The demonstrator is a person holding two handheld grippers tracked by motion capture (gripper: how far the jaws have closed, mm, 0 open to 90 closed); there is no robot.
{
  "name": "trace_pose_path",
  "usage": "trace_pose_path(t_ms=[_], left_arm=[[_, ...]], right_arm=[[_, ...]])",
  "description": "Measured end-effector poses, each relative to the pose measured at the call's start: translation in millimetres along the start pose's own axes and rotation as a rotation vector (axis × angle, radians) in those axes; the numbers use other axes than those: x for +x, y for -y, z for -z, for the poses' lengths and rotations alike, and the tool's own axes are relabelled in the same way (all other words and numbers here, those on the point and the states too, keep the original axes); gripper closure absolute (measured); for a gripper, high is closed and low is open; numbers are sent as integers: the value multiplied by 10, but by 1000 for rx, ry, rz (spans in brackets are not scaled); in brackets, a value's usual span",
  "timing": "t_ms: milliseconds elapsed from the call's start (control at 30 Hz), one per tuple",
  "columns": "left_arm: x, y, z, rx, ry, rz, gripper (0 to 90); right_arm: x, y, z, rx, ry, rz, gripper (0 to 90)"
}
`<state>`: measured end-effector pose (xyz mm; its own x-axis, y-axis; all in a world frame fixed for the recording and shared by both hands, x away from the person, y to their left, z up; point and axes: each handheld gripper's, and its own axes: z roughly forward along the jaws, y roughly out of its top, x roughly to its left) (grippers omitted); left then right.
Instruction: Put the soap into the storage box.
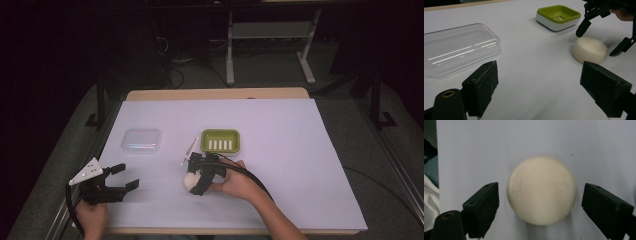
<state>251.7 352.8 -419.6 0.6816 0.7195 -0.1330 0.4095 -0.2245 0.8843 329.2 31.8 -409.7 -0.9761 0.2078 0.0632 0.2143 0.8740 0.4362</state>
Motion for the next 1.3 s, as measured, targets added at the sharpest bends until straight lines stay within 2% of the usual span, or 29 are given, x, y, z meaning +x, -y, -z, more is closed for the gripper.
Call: trace_pose_path(t_ms=[667, 967, 1300], left_arm=[[3, 3, -4, 0, 3, 2, 145], [2, 4, -9, 2, 4, 3, 145], [4, 5, -5, 0, 3, 2, 145]], right_arm=[[19, -25, -167, 27, 10, -5, 146], [32, -24, -208, 37, 28, 14, 221], [43, -30, -203, 38, 37, 17, 229]])
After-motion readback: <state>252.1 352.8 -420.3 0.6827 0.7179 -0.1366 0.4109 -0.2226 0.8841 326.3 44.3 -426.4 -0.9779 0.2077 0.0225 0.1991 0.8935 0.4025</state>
